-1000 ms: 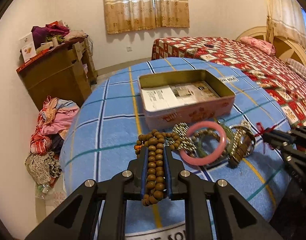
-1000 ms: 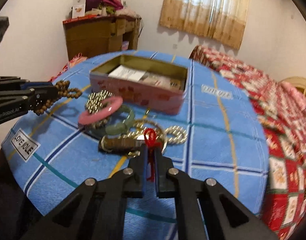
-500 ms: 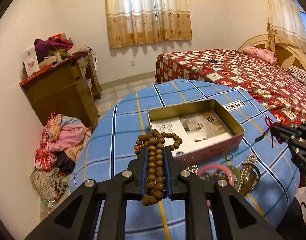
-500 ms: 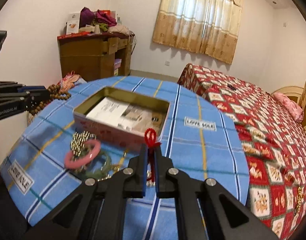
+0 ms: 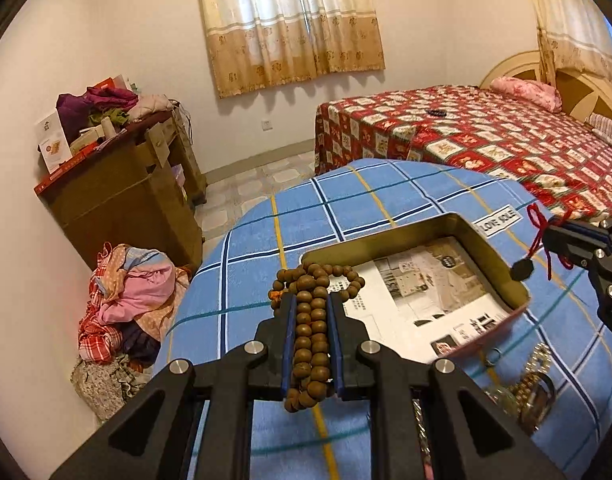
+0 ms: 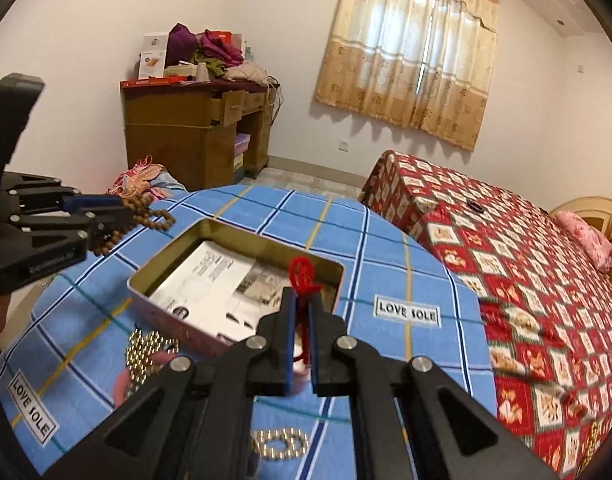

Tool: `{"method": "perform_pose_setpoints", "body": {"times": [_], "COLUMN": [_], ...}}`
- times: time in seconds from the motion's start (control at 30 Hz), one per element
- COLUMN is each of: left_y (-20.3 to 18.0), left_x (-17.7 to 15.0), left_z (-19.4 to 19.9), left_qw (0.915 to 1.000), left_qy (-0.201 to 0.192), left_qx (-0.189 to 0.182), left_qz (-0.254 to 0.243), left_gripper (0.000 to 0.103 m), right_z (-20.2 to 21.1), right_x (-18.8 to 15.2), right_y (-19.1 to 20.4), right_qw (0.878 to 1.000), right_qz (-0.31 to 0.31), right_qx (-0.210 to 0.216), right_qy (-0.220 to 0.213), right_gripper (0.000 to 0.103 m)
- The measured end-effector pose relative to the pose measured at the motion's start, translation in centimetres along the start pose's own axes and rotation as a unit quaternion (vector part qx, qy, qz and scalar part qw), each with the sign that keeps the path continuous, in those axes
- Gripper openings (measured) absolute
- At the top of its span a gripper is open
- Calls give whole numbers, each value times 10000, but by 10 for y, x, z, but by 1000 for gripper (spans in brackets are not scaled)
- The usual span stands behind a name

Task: Organize jewelry
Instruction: 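Drop the red tassel into the tin with the right tool while the left tool carries the beads over, then lower the brown beads into the tin and open the left tool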

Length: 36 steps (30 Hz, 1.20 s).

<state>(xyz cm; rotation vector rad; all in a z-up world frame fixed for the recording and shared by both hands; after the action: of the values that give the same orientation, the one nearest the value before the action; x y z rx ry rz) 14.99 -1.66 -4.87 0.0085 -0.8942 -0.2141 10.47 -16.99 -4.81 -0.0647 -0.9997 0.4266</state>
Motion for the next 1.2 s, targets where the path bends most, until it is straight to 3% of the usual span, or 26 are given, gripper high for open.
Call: {"method": "perform_pose_setpoints", "body": {"times": [0.5, 0.8, 0.87, 0.9, 0.93, 1.0, 1.07, 1.2], "left_y": [-2, -1, -4, -5, -5, -5, -3, 4], "left_x": [7, 8, 8, 8, 9, 10, 10, 6], "left_z": [-54, -68, -69, -69, -69, -67, -65, -64], "left_qw": [9993, 9988, 9988, 9986, 9984, 9984, 9984, 9979], "left_qy": [301, 374, 364, 360, 345, 236, 207, 286], "left_qx": [194, 255, 270, 308, 379, 447, 469, 554], "left_qz": [-120, -182, -205, -219, -241, -252, -235, -155], "left_gripper": [15, 16, 20, 31, 49, 66, 66, 67], "right_z": [-68, -84, -86, -87, -87, -86, -84, -79], "right_x": [3, -3, -4, -5, -5, -6, -7, -11], "right_y": [-4, -6, -7, -7, -8, -8, -9, -12], "right_qw": [9988, 9980, 9978, 9977, 9977, 9978, 9980, 9979], "right_qz": [78, 50, 34, 20, 15, 27, 8, -42], "right_qx": [24, -39, -93, -87, -91, -166, -196, -259], "right_qy": [479, 635, 657, 667, 670, 649, 599, 587], "right_gripper": [7, 8, 14, 16, 20, 33, 53, 55]}}
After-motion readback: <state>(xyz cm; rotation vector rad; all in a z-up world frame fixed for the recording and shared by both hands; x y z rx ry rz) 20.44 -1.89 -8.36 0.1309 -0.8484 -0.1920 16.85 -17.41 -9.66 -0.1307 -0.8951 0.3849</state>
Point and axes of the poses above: each gripper's, at about its wrist camera, not at the fingertips, and z roughly against the way its jaws point, y to its left, x to its top, the point moved 5 cm from there along -z, roughly the way its jaws point, and after that the axes turned 6 degrees about z, right-handed, at the moved point
